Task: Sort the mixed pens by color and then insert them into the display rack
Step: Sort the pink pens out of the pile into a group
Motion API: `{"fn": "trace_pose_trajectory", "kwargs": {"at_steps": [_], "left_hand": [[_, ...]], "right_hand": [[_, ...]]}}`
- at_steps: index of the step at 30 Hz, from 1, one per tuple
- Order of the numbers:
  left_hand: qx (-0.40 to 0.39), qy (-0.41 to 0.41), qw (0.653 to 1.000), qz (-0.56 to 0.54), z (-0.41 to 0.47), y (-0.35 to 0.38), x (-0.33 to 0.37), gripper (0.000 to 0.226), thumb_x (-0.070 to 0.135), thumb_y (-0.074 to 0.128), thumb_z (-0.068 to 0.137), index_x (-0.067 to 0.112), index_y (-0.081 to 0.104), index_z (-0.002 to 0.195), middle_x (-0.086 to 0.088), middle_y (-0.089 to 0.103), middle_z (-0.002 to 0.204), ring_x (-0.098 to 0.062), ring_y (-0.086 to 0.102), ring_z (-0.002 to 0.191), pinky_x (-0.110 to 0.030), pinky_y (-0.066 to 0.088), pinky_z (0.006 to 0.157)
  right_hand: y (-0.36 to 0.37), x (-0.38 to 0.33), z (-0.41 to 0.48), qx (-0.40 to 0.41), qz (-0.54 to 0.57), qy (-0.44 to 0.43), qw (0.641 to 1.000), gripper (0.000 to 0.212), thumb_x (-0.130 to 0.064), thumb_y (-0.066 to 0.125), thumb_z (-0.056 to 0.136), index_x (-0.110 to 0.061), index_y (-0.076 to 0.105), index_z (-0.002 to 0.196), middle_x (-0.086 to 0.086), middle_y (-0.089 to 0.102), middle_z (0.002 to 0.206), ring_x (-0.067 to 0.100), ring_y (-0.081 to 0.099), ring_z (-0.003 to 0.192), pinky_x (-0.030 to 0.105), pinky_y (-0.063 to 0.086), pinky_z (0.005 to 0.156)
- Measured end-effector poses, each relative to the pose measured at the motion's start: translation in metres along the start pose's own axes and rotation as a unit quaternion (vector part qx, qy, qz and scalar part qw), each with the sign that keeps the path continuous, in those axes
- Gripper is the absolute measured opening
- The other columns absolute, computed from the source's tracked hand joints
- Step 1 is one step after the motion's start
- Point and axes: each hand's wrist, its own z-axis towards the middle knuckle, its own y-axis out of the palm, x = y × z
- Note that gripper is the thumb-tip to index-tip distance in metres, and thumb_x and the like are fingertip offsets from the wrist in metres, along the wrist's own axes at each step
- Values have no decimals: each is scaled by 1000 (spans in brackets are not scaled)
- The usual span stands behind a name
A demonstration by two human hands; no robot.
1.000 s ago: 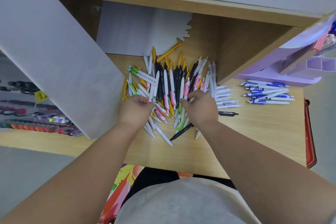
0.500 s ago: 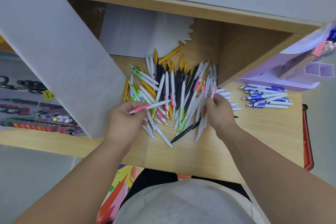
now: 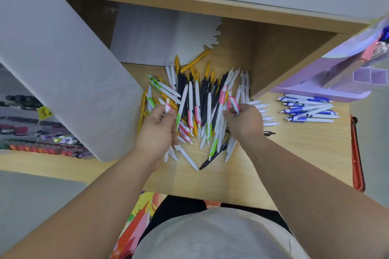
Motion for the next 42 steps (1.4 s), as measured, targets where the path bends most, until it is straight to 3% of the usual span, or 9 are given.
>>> {"fn": "trace_pose_trajectory", "kwargs": {"at_steps": [4, 12, 15, 19, 25, 30, 33, 36, 42], "left_hand": [[-32, 9, 997, 72, 10, 23, 5, 29, 29, 54, 100, 19, 59, 74, 10, 48, 52, -4, 46, 45, -19, 41, 48], [-27, 57, 979, 195, 39, 77, 5, 34, 25, 66, 90, -6, 57, 80, -10, 45, 61, -19, 41, 53, -27, 31, 52], [-10, 55, 968, 243, 47, 87, 8, 44, 23, 65, 90, 10, 37, 58, -2, 35, 52, -19, 34, 47, -25, 24, 48], [4, 61, 947, 315, 46, 90, 12, 45, 27, 66, 91, 15, 36, 60, -1, 37, 56, -18, 38, 50, -28, 24, 48], [-6, 52, 968, 246, 41, 85, 9, 47, 29, 67, 92, 14, 33, 63, 1, 31, 57, -15, 30, 48, -27, 22, 47], [0, 19, 989, 147, 32, 64, 7, 33, 32, 64, 94, -1, 64, 85, 5, 52, 50, -14, 44, 44, -26, 39, 47], [15, -1, 996, 87, 26, 41, 5, 29, 26, 60, 95, 0, 64, 83, -18, 64, 70, -21, 54, 53, -38, 52, 47], [70, -13, 995, 77, 24, 18, 1, 28, 17, 56, 94, -4, 55, 75, -14, 49, 56, -14, 45, 45, -20, 36, 42], [125, -25, 991, 43, 34, -6, 1, 26, 21, 57, 94, -5, 58, 91, -10, 54, 69, -21, 44, 62, -28, 33, 55]], "right_hand": [[5, -1, 0, -12, 27, 10, 1000, 22, -28, 59, 92, -11, 66, 78, 11, 69, 69, 32, 66, 62, 41, 56, 58], [8, 8, 1, -52, 97, 52, 993, 22, -18, 62, 88, -8, 62, 69, 3, 62, 54, 17, 52, 44, 23, 38, 45], [7, 5, -2, -80, 177, 69, 979, 23, -10, 59, 85, 3, 63, 67, 12, 58, 58, 20, 45, 47, 22, 34, 45], [5, 5, -3, -120, 208, 70, 968, 35, -12, 61, 89, -5, 59, 55, 6, 58, 52, 14, 39, 38, 19, 30, 40], [1, 2, -3, -130, 202, 61, 969, 37, -17, 63, 90, -12, 47, 58, -1, 44, 45, 13, 34, 38, 21, 28, 43], [-1, 7, -3, -108, 140, 44, 983, 28, -26, 61, 93, -8, 55, 73, 11, 55, 60, 23, 44, 50, 33, 38, 52], [-1, 10, 1, -76, 53, 10, 996, 18, -31, 60, 93, -13, 62, 93, 11, 67, 74, 27, 61, 60, 37, 50, 56], [-2, 11, 1, -24, 9, 3, 1000, 19, -35, 64, 92, -20, 60, 102, 3, 66, 78, 23, 63, 66, 29, 44, 53], [-6, 5, -5, 23, 0, 17, 1000, 29, -40, 75, 83, -24, 54, 72, -2, 58, 61, 18, 57, 57, 26, 37, 50]]}}
